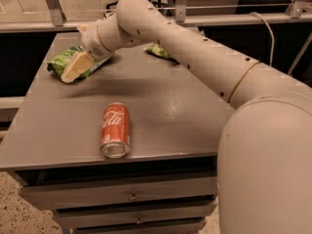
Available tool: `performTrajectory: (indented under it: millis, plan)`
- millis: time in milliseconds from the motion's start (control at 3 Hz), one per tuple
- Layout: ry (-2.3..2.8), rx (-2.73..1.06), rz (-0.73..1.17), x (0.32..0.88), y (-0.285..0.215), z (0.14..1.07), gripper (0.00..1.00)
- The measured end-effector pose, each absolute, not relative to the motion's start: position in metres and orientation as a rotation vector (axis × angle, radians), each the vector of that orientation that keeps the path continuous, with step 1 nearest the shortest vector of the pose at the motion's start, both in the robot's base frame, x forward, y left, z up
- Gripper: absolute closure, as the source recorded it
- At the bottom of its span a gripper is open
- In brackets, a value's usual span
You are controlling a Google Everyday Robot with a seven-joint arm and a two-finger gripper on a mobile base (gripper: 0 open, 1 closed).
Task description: Pick green rice chip bag
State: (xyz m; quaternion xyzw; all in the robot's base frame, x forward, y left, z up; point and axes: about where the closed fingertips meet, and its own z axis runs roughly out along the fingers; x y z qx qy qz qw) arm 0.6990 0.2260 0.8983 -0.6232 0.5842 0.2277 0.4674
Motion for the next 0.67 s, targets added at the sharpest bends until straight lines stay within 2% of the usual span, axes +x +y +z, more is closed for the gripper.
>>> performTrajectory:
  millis: [667]
  plan:
    - [1.515,-1.482,0.604,0.712,0.240,0.870,0.00]
